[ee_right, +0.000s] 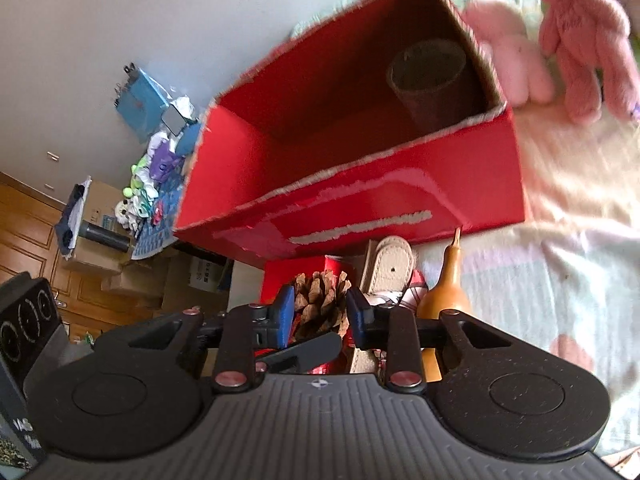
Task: Organize objects
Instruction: 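Carry the pinecone into the red box and release it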
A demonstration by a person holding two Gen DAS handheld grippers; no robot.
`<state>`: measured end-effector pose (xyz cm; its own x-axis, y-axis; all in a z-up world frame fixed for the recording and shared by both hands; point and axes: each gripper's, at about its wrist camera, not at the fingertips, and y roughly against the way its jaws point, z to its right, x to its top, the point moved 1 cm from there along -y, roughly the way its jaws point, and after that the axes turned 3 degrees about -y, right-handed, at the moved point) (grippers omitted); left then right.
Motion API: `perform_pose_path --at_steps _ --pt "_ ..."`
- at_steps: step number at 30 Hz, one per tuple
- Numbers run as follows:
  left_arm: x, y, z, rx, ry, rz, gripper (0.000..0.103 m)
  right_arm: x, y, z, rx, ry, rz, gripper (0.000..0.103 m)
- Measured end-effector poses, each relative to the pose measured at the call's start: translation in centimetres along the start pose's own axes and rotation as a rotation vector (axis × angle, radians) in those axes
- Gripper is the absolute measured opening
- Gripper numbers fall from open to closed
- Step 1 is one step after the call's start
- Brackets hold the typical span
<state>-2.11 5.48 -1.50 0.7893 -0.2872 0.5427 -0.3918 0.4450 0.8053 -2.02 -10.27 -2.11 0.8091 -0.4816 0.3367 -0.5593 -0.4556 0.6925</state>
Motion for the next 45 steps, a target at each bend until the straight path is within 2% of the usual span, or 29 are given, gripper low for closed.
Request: perform_pose_path --at_steps 4,9,13,17,22,27,31,36,41,45 --pt "1.1 1.5 0.5 -0.044 -0.007 0.039 0.045 0.6 2.5 -0.9 0.011 0.028 0.054 0.031" --pt "4.1 3.6 1.8 -0.080 -0.048 0.127 0.045 2.8 5.0 -2.2 0.009 0.070 0.160 0.031" --pt "7.0 4.0 2.2 -0.091 -0.084 0.188 0.045 5.0 5.4 -3.1 -0.030 0.141 0.231 0.031" --pt "9.7 2.7 2.0 -0.089 -0.095 0.221 0.045 6.9 4.8 -2.9 -0.102 0.213 0.251 0.031" --pt "12.0 -1.0 1.2 -0.114 -0.046 0.191 0.045 9.4 1.8 -2.4 -0.206 0.278 0.192 0.031" --pt "12.5 -5.0 -0.6 -0.169 0.052 0.114 0.045 11.5 -0.8 -0.5 -0.281 0.291 0.077 0.031" --pt "12.3 -7.7 -1.2 -0.193 0.110 0.058 0.045 11.9 -2.1 -0.2 -0.331 0.322 -0.004 0.031" --pt "12.1 -9.7 -0.7 -0.184 0.118 0.008 0.045 11.9 -3.5 0.0 -0.377 0.365 -0.081 0.031" --pt "12.0 -11.0 -0.1 -0.167 0.097 -0.031 0.045 11.7 -3.8 -0.4 -0.415 0.412 -0.107 0.028" --pt "12.1 -11.8 0.1 -0.178 0.093 -0.055 0.045 11.8 -3.7 -0.3 -0.408 0.407 -0.113 0.029"
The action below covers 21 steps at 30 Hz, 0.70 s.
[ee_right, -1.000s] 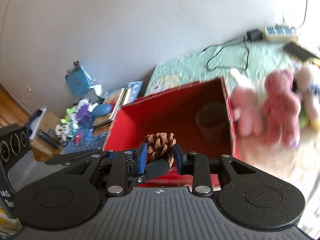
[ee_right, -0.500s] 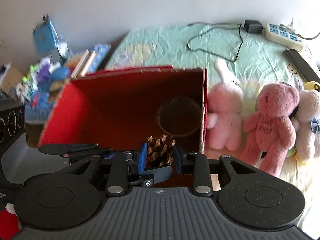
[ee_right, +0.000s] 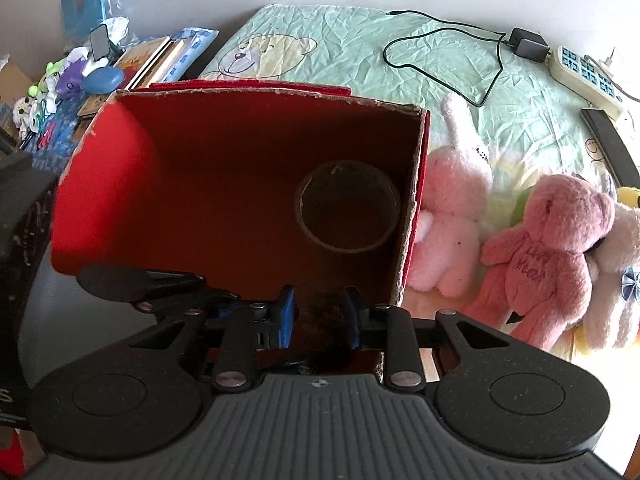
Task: Organize objects
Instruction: 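Carry the pinecone into the red box and release it, then withdraw the right tool from the box toward the items beside it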
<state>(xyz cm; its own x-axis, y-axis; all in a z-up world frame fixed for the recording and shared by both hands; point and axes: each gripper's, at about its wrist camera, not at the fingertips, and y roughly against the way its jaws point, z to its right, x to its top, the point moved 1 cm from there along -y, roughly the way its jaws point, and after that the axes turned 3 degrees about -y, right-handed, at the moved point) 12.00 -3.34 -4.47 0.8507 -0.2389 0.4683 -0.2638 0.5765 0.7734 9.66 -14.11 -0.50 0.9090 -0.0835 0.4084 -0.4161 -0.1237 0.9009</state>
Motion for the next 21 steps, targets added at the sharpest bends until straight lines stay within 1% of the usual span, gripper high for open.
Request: perform_pose_path --at_steps 3,6,12,14,16,19,21 --pt "0.1 -0.4 0.1 0.005 -0.004 -0.014 0.045 -0.1 0.1 0.2 0.018 -0.021 0.011 0.032" --pt "0.2 -0.5 0.0 0.003 -0.006 -0.016 0.046 -0.2 0.3 0.5 0.034 -0.038 0.033 0.032" --pt "0.3 0.7 -0.8 0.038 -0.009 0.007 0.049 -0.4 0.5 1.1 0.060 -0.100 0.096 0.031" --pt "0.3 1.6 -1.2 0.057 -0.011 0.021 0.049 -0.5 0.6 1.3 0.070 -0.123 0.117 0.031" --pt "0.2 2.6 -1.5 0.083 -0.020 0.038 0.053 -0.6 0.7 1.6 0.087 -0.153 0.134 0.031" --pt "-0.1 4.1 -1.6 0.149 -0.042 0.064 0.054 -0.8 0.9 2.0 0.108 -0.198 0.153 0.031" --pt "-0.2 5.0 -1.5 0.197 -0.051 0.084 0.055 -0.9 1.0 1.9 0.101 -0.203 0.160 0.031"
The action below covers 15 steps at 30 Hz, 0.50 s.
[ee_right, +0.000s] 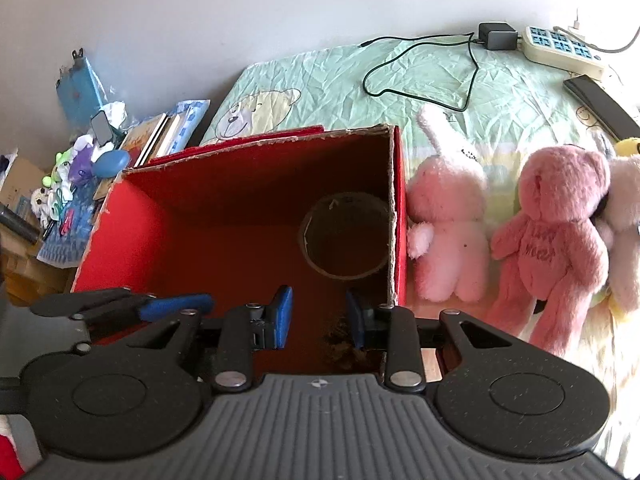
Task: Organize objects
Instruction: 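Withdraw the right tool from the box toward the items beside it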
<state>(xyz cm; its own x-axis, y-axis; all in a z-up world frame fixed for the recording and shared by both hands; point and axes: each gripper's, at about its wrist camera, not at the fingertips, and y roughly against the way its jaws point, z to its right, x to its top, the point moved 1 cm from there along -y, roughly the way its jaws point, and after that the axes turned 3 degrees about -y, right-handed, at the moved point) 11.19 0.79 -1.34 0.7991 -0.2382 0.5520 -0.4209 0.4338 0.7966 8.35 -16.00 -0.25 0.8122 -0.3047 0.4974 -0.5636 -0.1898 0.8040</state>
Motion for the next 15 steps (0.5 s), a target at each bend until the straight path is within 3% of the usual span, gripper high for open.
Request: perform_pose_path --at_steps 5,15 --pt "-0.2 1.2 0.0 0.138 -0.014 0.009 0.058 -0.8 0.8 -0.5 -0.036 -0.005 0.041 0.032" --pt "-1.3 3.2 1.3 0.300 -0.060 0.015 0.064 -2.5 2.5 -0.4 -0.028 -0.070 0.101 0.032"
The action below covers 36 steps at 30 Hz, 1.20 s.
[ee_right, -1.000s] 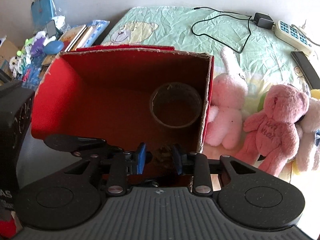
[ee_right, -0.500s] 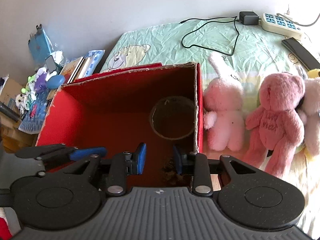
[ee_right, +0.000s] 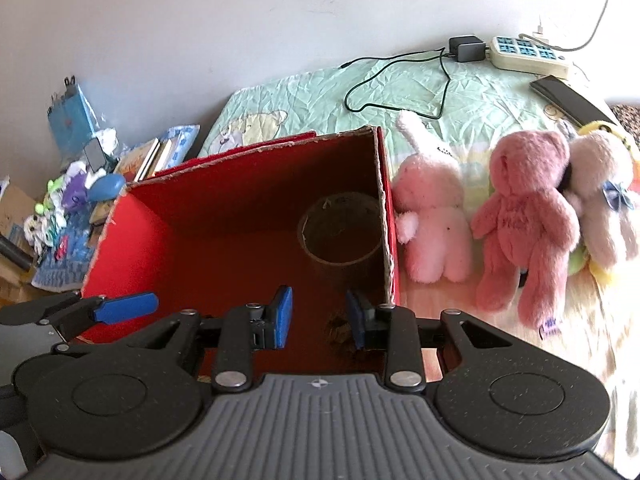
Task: Organize objects
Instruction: 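Withdraw the right tool from the box toward the items beside it, then grasp the orange gourd by its body with the right tool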
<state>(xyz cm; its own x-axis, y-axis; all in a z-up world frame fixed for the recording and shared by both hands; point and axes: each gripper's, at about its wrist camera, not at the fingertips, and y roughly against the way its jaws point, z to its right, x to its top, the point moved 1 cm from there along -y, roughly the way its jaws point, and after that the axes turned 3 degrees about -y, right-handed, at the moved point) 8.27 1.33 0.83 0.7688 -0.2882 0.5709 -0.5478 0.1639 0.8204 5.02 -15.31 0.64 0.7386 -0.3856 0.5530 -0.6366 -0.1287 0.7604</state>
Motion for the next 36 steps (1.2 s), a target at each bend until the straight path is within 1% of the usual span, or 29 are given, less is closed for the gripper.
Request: perform_pose_path --at_steps 5,7,12,15,17,25,36 --pt "-0.4 1.4 0.1 0.050 -0.009 0.008 0.065 -0.9 1.8 -0.8 0.012 -0.003 0.049 0.033" --pt "-0.7 2.0 0.2 0.074 -0.020 0.017 0.067 -1.3 2.3 -1.1 0.023 -0.008 0.062 0.033" --pt "-1.7 3.6 0.0 0.101 -0.017 0.026 0.068 -2.6 3.6 -1.7 0.059 -0.019 0.085 0.033" --pt "-2.2 4.3 -0.3 0.117 -0.010 0.025 0.071 -3.5 4.1 -1.9 0.064 -0.037 0.108 0.033" --pt "-2.6 4.7 -0.4 0.120 -0.005 0.015 0.074 -4.0 4.4 -2.0 0.066 -0.045 0.111 0.033" --pt "-4.2 5.6 -0.1 0.117 -0.013 -0.002 0.074 -5.8 5.4 -2.5 0.063 -0.047 0.115 0.033" --pt "-5.8 5.5 0.9 0.099 -0.034 -0.038 0.075 -7.6 5.5 -2.2 0.048 -0.074 0.078 0.034"
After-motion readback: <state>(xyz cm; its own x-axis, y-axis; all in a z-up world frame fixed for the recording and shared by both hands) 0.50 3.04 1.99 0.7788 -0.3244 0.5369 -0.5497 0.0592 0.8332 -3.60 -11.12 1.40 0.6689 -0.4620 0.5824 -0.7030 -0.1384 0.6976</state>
